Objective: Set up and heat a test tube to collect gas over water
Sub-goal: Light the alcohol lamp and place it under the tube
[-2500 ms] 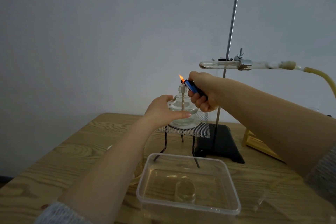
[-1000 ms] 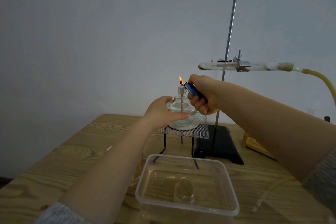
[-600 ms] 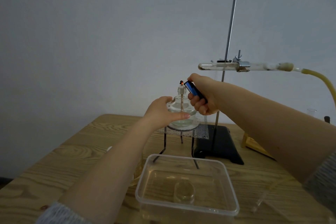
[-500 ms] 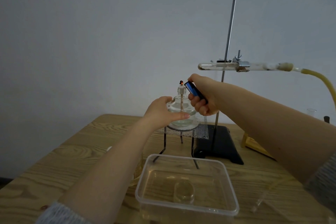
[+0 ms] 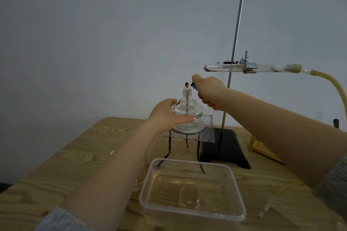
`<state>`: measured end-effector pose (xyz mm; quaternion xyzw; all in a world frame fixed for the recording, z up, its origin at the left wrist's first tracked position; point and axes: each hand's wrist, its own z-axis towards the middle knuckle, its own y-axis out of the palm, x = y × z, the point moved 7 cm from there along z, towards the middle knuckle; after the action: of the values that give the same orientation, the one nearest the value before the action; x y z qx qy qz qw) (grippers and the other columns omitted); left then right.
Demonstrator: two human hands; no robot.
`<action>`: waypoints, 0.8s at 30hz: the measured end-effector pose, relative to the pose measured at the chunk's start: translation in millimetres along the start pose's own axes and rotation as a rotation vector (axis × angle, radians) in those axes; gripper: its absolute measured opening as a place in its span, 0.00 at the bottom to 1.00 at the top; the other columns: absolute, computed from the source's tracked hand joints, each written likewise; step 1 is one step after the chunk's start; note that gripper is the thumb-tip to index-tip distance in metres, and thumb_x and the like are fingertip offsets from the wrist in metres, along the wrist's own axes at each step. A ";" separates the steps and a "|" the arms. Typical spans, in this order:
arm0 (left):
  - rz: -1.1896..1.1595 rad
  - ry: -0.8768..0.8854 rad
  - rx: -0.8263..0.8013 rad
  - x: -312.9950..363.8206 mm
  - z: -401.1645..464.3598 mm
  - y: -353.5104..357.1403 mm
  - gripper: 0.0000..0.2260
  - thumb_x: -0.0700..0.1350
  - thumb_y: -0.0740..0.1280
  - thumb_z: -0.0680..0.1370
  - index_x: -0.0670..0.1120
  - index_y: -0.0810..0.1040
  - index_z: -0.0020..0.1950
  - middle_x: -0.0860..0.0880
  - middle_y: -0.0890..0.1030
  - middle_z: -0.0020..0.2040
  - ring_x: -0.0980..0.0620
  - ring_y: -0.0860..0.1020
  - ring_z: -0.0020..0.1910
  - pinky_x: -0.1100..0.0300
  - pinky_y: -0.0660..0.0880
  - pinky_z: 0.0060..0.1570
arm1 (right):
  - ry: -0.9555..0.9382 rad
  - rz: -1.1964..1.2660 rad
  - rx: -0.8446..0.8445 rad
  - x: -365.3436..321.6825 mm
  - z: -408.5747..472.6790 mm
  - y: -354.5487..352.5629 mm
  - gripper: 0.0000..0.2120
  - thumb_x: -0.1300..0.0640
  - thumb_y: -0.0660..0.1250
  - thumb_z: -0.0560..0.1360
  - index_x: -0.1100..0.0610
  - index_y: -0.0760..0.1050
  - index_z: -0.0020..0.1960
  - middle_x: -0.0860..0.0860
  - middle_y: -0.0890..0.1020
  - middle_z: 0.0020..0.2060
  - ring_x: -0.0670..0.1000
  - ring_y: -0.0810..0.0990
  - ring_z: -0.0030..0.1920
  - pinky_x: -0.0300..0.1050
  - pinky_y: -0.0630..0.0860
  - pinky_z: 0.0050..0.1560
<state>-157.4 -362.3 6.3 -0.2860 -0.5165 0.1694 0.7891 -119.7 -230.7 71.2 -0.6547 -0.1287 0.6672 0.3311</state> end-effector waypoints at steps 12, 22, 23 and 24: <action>0.001 0.010 0.002 0.2 -0.5 0.1 0.43 0.60 0.75 0.64 0.46 0.63 0.74 0.51 0.67 0.72 0.51 0.67 0.70 0.54 0.66 0.66 | -0.220 -0.270 0.128 -2.2 11.8 -2.0 0.20 0.49 0.51 0.78 0.58 0.61 0.31 0.52 0.63 0.26 0.51 0.61 0.27 0.43 0.57 0.29; -0.017 0.007 0.003 1.2 -1.5 0.1 0.42 0.58 0.76 0.65 0.46 0.63 0.74 0.50 0.67 0.72 0.51 0.67 0.70 0.54 0.66 0.66 | -0.317 -0.410 0.239 -2.6 14.8 -7.9 0.21 0.48 0.51 0.78 0.58 0.61 0.29 0.52 0.64 0.26 0.52 0.62 0.28 0.43 0.59 0.30; -0.020 0.006 0.002 1.2 -1.4 0.2 0.42 0.58 0.76 0.65 0.46 0.63 0.74 0.50 0.67 0.72 0.51 0.67 0.70 0.55 0.66 0.66 | -0.325 -0.426 0.249 -2.7 14.7 -8.3 0.21 0.48 0.51 0.78 0.58 0.61 0.30 0.52 0.64 0.26 0.52 0.62 0.28 0.43 0.59 0.30; -0.021 0.007 0.004 1.6 -1.7 0.2 0.42 0.58 0.76 0.65 0.46 0.63 0.74 0.50 0.68 0.72 0.51 0.67 0.69 0.55 0.66 0.65 | -0.332 -0.443 0.257 -2.7 14.5 -8.6 0.21 0.48 0.51 0.78 0.58 0.62 0.30 0.52 0.65 0.27 0.52 0.62 0.28 0.42 0.59 0.30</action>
<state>-155.3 -361.7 6.8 -0.2797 -0.5163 0.1610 0.7933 -131.4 -222.2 80.1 -0.4453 -0.2353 0.6876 0.5230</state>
